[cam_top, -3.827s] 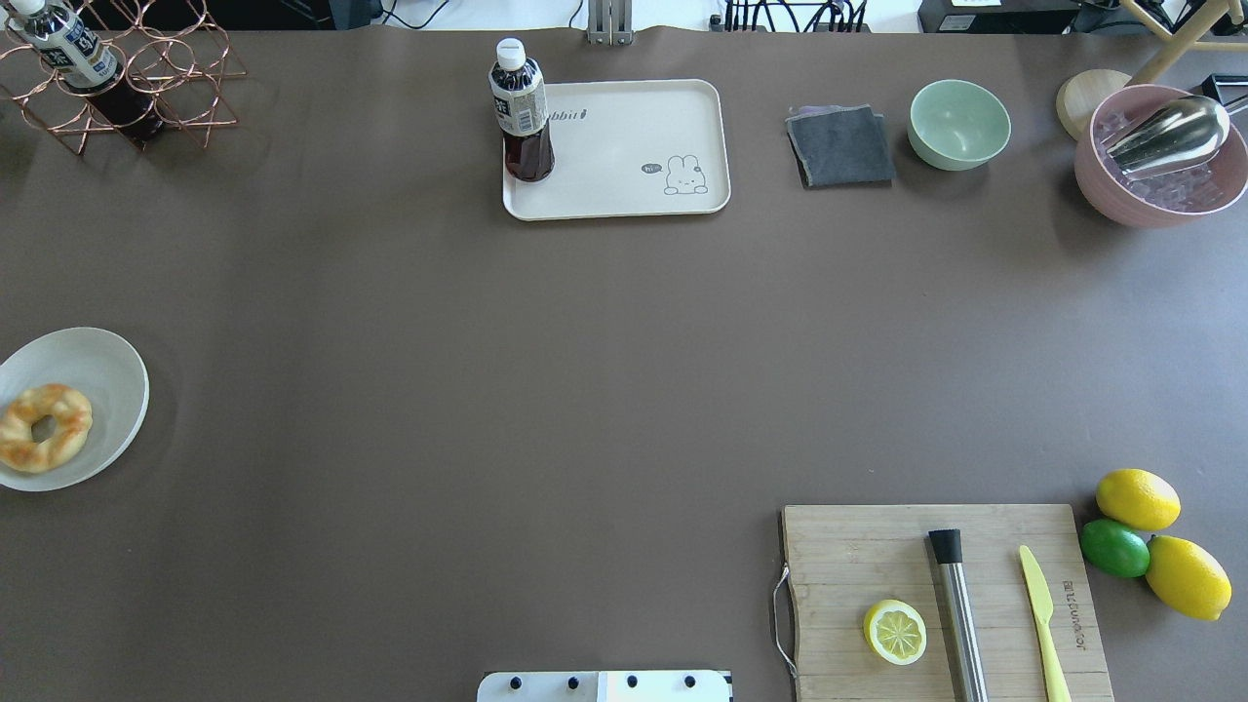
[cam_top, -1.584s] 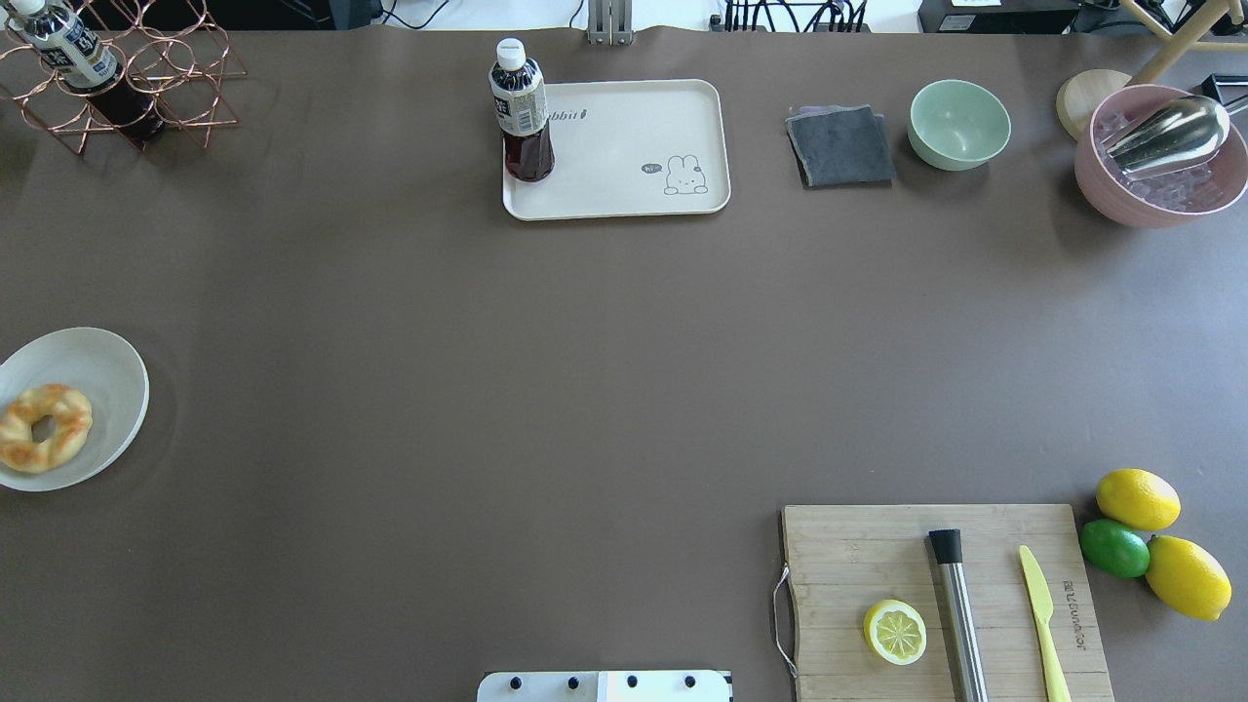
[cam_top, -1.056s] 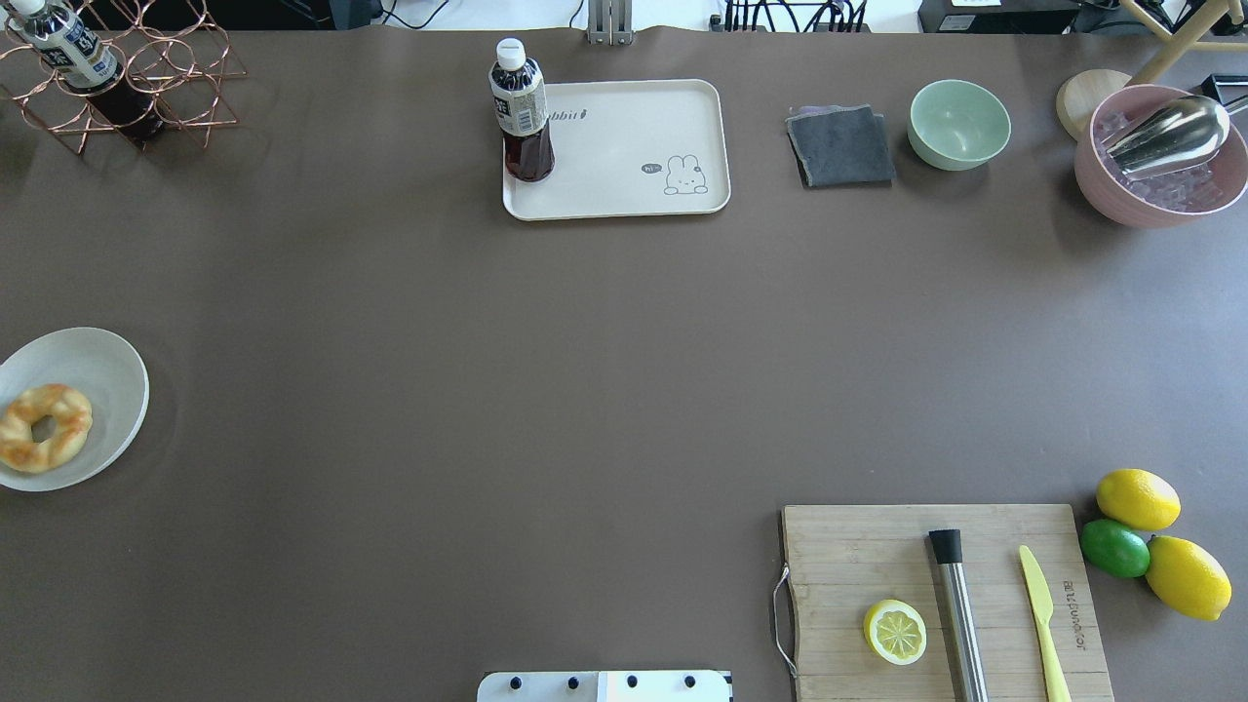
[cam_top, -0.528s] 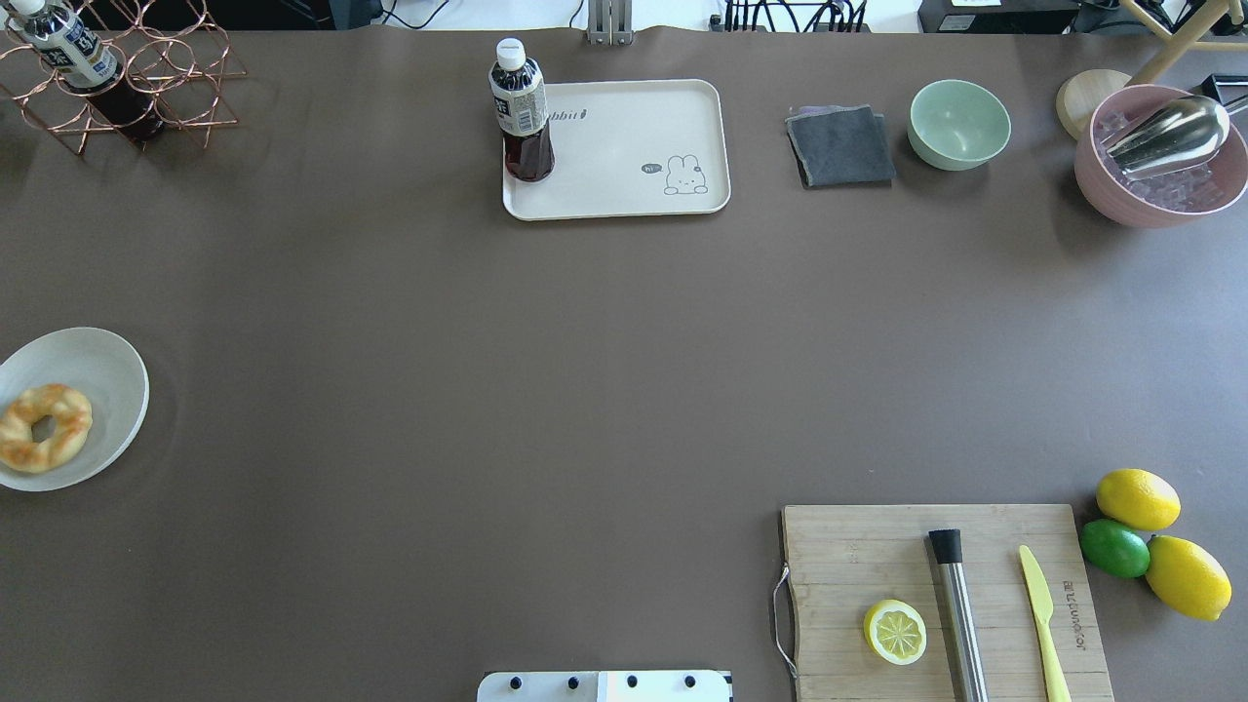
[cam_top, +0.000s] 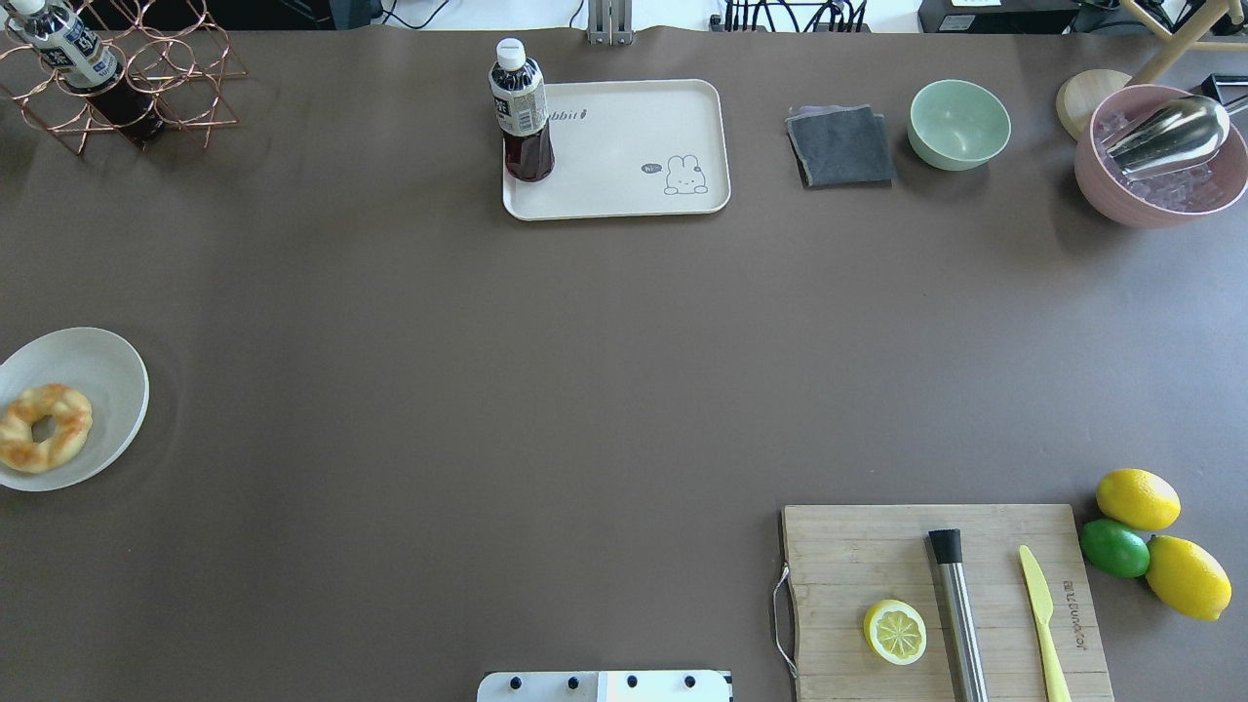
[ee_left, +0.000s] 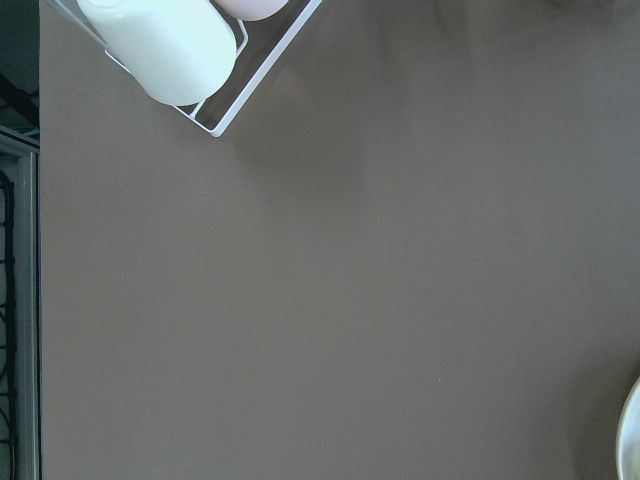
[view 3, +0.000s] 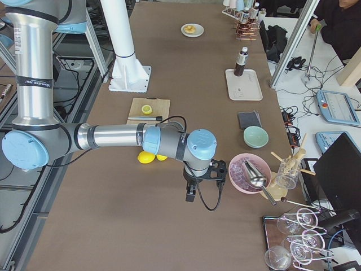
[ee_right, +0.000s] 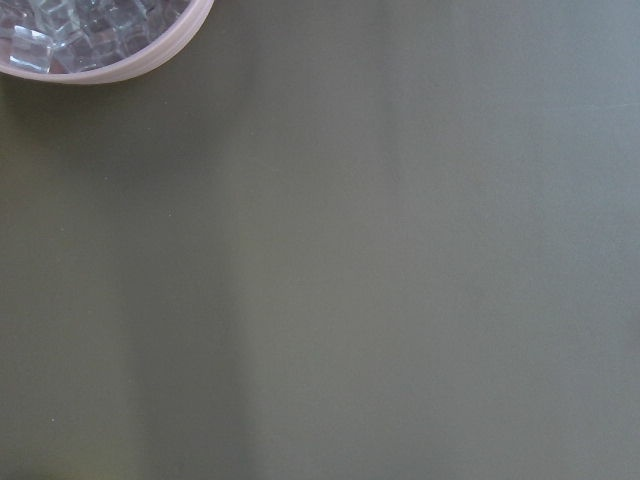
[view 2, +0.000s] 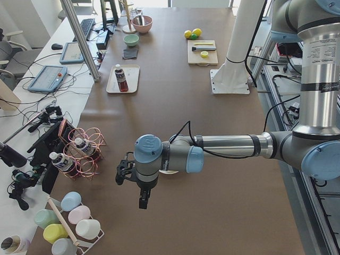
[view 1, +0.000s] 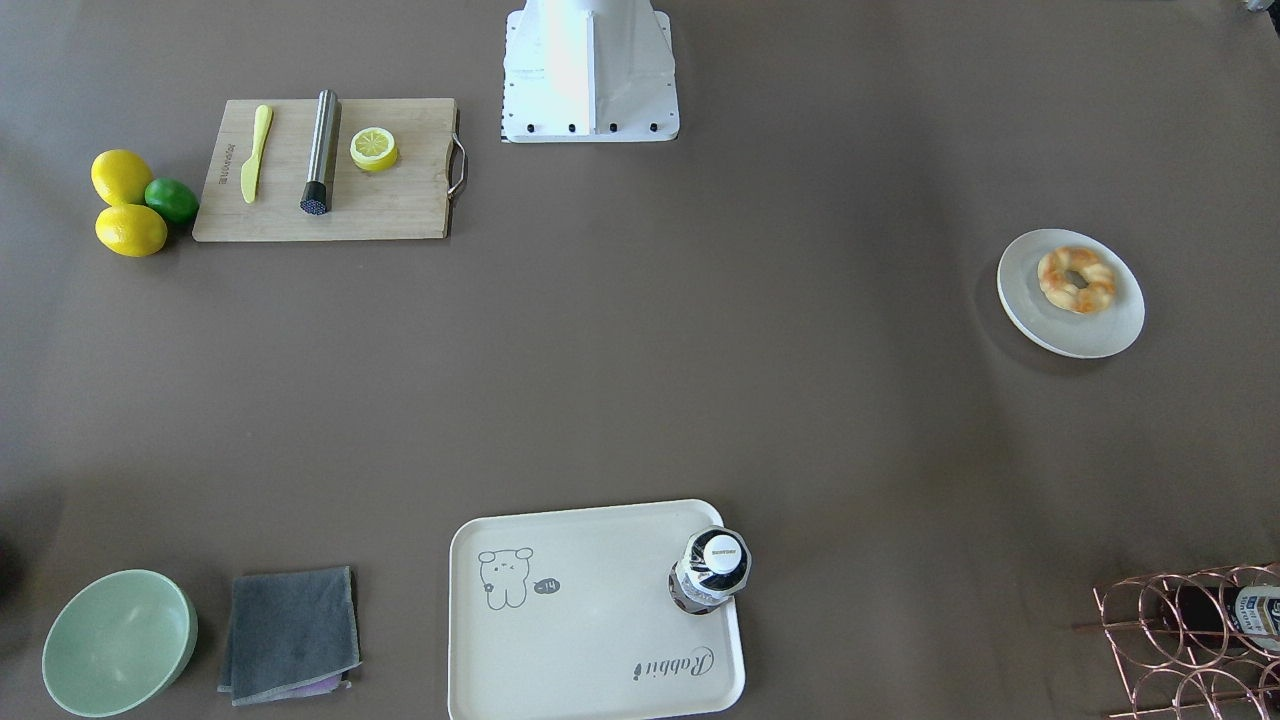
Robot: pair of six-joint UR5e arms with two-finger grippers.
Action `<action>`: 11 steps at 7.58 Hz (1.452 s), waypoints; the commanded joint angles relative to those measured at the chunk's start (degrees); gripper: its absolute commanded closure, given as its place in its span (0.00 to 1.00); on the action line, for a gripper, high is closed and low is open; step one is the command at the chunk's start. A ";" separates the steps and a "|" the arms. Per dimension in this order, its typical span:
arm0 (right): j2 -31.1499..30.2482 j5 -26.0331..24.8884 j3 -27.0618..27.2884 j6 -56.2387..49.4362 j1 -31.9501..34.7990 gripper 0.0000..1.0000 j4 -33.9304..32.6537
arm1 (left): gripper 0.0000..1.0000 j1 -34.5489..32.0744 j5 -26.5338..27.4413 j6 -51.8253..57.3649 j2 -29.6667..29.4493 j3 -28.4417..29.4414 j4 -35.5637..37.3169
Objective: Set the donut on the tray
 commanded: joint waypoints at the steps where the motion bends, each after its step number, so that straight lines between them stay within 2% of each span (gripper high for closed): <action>1: -0.09 0.14 0.18 -0.31 0.00 0.00 0.05 | 0.02 0.09 0.00 -0.03 -0.11 -0.10 -0.11; 5: 0.08 0.14 0.36 -0.22 0.00 0.00 0.05 | 0.02 0.18 -0.09 -0.11 -0.38 -0.10 -0.11; 6: 0.08 0.14 0.36 -0.13 0.00 0.00 0.05 | 0.02 0.26 -2.53 -0.12 -0.47 -0.27 0.06; 7: 0.00 0.23 0.44 -0.05 0.00 0.00 0.05 | 0.02 0.26 -7.95 -1.33 -0.21 -0.45 -0.11; 11: -0.09 0.05 0.27 -0.13 0.00 0.00 0.05 | 0.02 11.48 -8.62 -15.02 0.41 -6.42 -0.55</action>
